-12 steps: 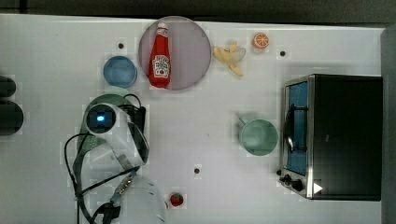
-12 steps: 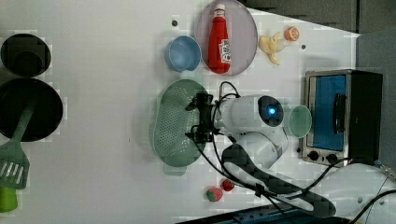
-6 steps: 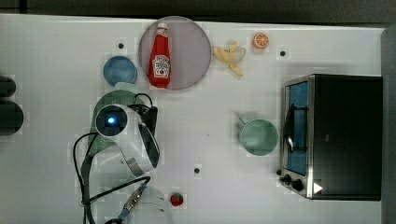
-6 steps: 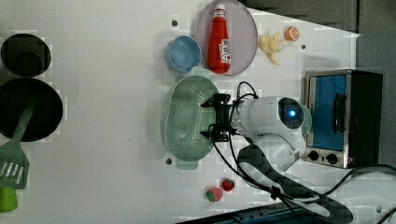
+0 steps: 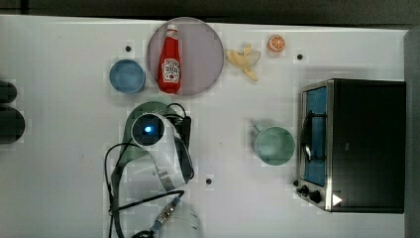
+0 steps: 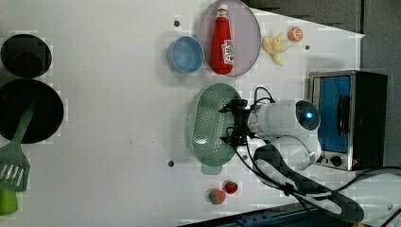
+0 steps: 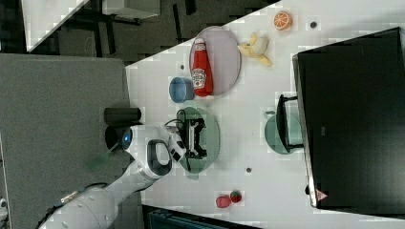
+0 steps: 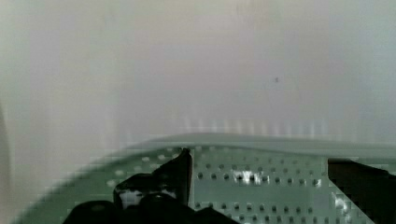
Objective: Drag strainer left to right.
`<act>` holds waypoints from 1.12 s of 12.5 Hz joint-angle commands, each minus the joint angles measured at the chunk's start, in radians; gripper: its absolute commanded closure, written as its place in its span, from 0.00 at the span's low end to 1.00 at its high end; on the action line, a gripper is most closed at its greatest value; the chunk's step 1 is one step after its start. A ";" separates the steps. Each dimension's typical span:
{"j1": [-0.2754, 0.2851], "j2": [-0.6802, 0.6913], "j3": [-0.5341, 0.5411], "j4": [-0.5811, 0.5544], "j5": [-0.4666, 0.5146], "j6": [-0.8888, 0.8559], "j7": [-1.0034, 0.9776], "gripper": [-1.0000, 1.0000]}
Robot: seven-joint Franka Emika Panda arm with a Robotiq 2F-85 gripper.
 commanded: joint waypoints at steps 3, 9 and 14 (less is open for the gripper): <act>-0.040 -0.044 -0.106 -0.027 -0.001 -0.005 -0.224 0.00; -0.048 -0.044 -0.224 -0.028 -0.001 0.003 -0.317 0.00; -0.049 -0.044 -0.273 -0.028 -0.001 0.004 -0.396 0.00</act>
